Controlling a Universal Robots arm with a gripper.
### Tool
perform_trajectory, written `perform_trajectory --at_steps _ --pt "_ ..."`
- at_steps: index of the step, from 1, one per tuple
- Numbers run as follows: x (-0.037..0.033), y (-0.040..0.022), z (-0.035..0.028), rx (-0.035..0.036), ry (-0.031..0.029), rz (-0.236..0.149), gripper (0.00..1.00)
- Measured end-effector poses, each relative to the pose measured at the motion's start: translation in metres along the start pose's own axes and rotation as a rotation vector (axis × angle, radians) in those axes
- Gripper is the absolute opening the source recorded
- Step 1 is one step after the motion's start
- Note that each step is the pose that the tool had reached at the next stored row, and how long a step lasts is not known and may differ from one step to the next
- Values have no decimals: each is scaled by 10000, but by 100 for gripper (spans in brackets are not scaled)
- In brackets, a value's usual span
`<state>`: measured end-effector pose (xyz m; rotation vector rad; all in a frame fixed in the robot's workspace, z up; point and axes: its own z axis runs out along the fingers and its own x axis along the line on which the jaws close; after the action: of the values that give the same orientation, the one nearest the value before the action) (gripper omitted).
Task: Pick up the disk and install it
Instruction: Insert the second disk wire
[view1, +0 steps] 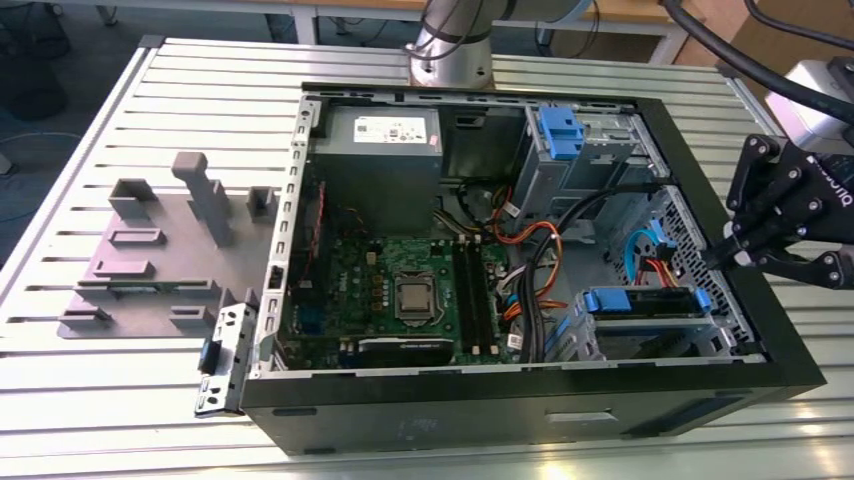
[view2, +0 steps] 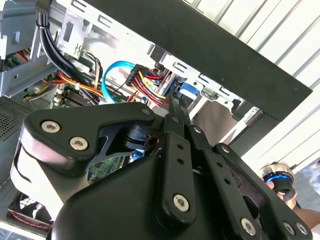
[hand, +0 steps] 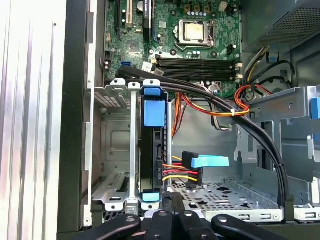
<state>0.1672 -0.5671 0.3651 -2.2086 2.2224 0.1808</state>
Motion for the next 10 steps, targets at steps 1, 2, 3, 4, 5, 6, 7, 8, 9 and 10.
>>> perform_trajectory --at_steps 1,2,3,4,5,6,7,8,9,10 --pt "0 0 0 0 0 0 11" --pt "0 0 -1 0 2 -1 11" --pt "0 0 -1 -1 2 0 11" --pt "0 0 -1 0 2 -1 11" --pt "0 0 -1 0 1 0 11" --pt "0 0 -1 -1 2 -1 11" --pt "0 0 -2 0 2 0 11" --pt "0 0 -2 0 2 0 11" --pt "0 0 -2 0 2 -1 11" --pt "0 0 -2 0 2 0 11"
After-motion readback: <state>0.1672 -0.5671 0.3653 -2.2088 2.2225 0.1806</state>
